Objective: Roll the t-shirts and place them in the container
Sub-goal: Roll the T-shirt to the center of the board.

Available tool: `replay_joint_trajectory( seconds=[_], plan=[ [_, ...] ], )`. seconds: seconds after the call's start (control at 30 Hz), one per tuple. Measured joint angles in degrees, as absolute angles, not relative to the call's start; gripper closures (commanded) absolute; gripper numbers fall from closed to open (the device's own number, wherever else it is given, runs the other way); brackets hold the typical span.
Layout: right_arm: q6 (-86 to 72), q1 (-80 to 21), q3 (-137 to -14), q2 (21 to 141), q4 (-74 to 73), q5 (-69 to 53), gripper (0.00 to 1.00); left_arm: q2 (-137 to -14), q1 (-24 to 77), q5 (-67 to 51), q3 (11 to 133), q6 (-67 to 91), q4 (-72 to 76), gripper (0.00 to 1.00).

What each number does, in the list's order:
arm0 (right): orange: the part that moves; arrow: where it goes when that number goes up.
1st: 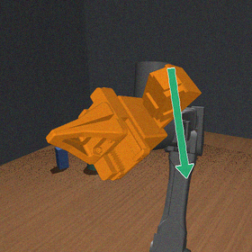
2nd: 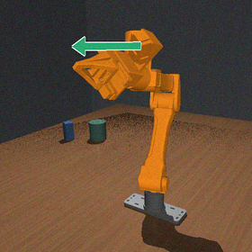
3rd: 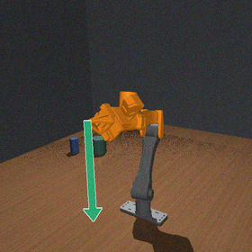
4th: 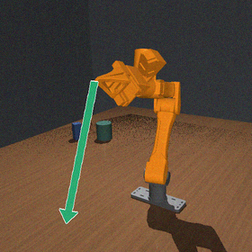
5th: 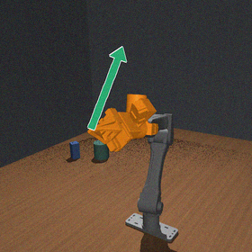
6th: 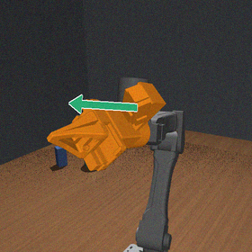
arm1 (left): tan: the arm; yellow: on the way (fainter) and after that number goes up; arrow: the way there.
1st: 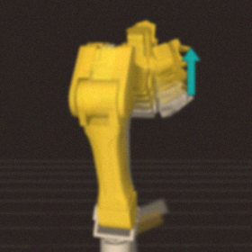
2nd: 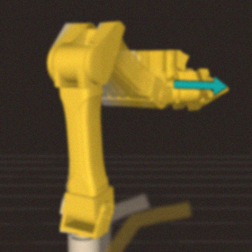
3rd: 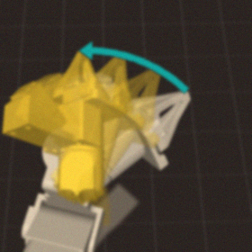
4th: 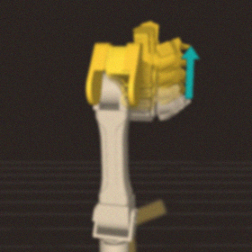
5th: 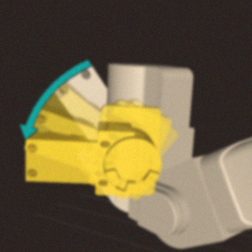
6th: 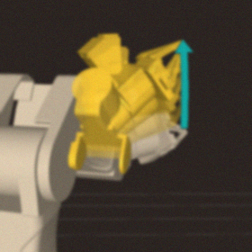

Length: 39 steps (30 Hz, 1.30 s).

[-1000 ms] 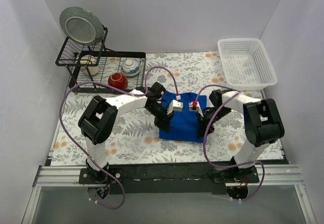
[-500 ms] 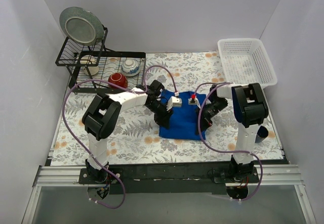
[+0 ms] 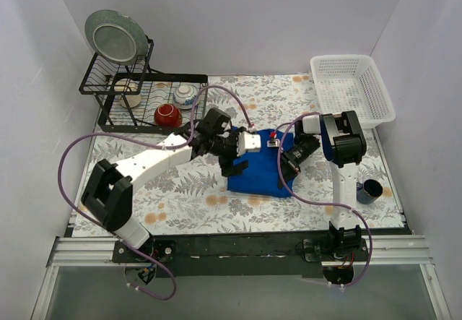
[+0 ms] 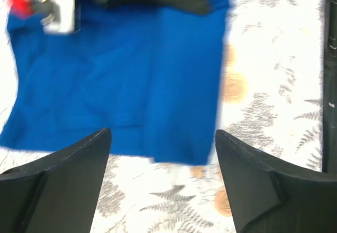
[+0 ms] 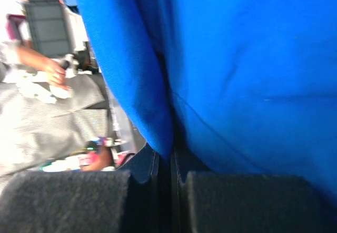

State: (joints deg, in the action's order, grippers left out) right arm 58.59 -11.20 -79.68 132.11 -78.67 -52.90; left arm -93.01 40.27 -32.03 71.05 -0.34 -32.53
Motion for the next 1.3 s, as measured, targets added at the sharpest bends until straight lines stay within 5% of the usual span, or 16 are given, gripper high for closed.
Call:
replay_joint_trajectory(
  seconds=[0.27, 0.67, 0.9, 0.97, 1.13, 1.2, 1.3],
  plan=[
    [53.98, -11.20, -82.00, 133.99, -79.53, -52.99, 0.99, -82.89, 50.15, -27.97, 48.95, -9.08, -17.72, 0.21],
    [53.25, -11.20, -84.68, 135.37, -80.68, -52.95, 0.99, -86.98, 51.24, -22.85, 42.24, -12.84, -4.64, 0.25],
    [53.30, -11.20, -84.71, 135.39, -80.73, -52.97, 0.99, -91.88, 51.31, -22.09, 42.61, -13.63, 0.19, 0.52],
    [53.32, -11.20, -84.71, 135.39, -80.71, -52.97, 0.99, -93.23, 51.35, -21.45, 43.51, -14.26, 0.93, 0.68],
    [53.63, -11.16, -84.68, 135.35, -80.73, -52.97, 0.82, -95.83, 51.40, -20.36, 46.59, -16.27, -0.43, 0.80],
    [53.93, -10.98, -84.40, 134.91, -80.66, -53.08, 0.51, -96.47, 51.40, -20.38, 48.34, -16.21, -2.76, 0.97],
    [53.95, -10.52, -83.44, 131.57, -80.64, -53.06, 0.34, -97.54, 51.37, -21.17, 51.13, -15.16, -6.46, 1.00]
  ],
)
